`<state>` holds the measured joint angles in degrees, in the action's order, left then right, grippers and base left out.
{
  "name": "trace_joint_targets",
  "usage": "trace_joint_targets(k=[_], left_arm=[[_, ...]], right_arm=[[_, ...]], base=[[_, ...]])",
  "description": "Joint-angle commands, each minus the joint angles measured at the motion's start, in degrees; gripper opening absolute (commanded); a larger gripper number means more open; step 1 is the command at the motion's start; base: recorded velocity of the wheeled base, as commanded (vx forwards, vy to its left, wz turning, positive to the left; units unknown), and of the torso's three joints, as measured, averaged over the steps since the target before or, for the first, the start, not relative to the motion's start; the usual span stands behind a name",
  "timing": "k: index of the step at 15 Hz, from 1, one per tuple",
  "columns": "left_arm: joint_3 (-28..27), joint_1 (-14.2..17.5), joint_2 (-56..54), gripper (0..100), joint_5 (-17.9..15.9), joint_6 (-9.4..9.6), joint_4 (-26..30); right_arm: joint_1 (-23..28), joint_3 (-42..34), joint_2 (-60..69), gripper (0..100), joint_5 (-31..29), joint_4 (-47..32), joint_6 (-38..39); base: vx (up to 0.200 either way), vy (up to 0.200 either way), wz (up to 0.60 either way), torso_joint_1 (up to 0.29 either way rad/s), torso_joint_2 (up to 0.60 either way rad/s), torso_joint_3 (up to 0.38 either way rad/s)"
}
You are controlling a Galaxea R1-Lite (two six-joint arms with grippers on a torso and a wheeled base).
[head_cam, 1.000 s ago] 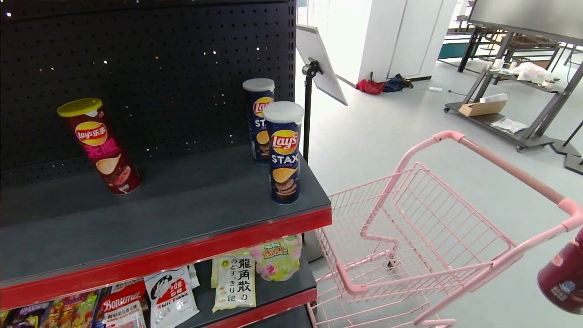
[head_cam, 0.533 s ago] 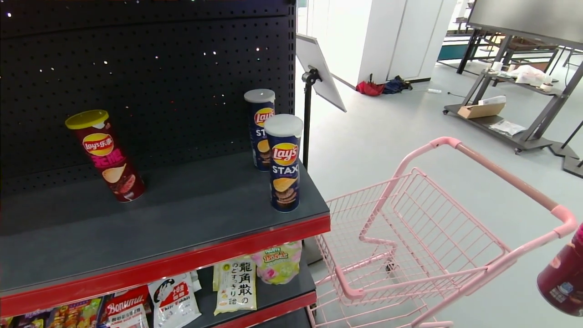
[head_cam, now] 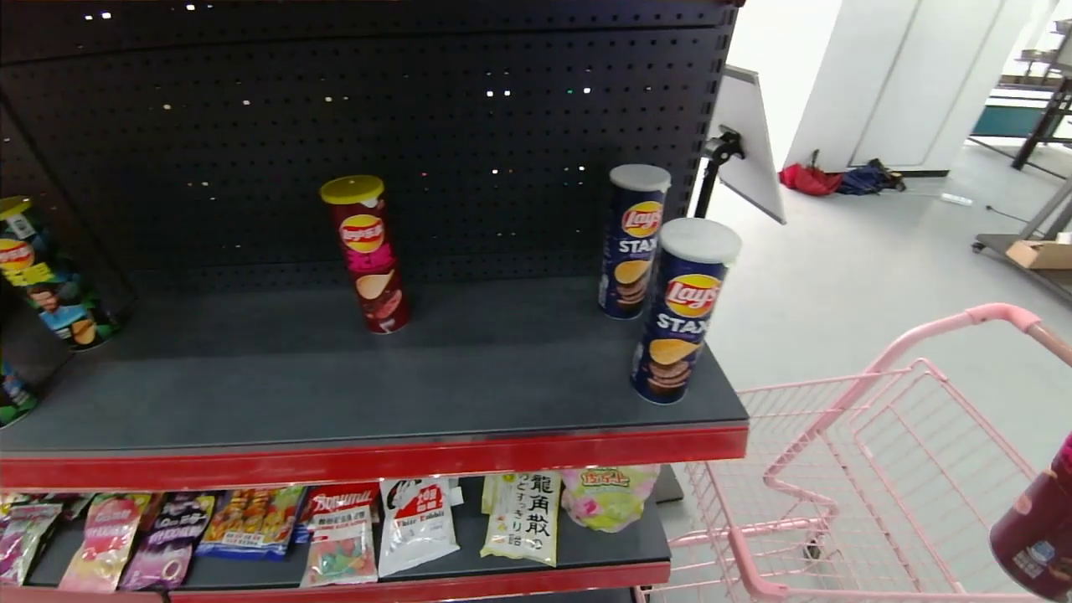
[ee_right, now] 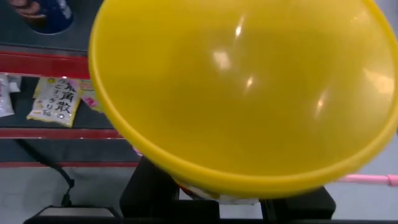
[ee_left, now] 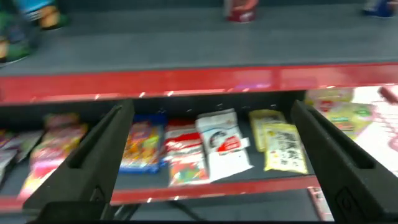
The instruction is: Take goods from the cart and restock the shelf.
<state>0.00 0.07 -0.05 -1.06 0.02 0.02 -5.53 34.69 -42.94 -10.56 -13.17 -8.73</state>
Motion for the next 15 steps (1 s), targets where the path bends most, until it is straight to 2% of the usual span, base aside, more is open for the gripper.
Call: trace_joint_targets(k=[1, 5, 8, 15], left_arm=[[0.0, -0.1, 0.0, 100, 0.0, 0.06, 0.0], [0.0, 0.0, 0.0, 100, -0.1, 0.24, 0.0], [0.0, 0.0, 0.0, 100, -0.1, 0.24, 0.0], [0.0, 0.0, 0.0, 100, -0.1, 0.24, -0.1]], right_arm=[[0.1, -3.1, 3.6, 0, -0.1, 1.1, 0.1], [0.3, -12.5, 12.3, 0, 0.1, 6.9, 0.8], [0.3, -15.2, 16.9, 0, 0.4, 7.0, 1.0], [0.3, -19.1, 23.5, 0, 0.4, 6.5, 1.2]], base=[[0.0, 0.0, 0.0, 0.0, 0.0, 0.0], [0.0, 0.0, 0.0, 0.0, 0.0, 0.0], [0.0, 0.0, 0.0, 0.0, 0.0, 0.0], [0.0, 0.2, 0.0, 0.003, 0.0, 0.002]])
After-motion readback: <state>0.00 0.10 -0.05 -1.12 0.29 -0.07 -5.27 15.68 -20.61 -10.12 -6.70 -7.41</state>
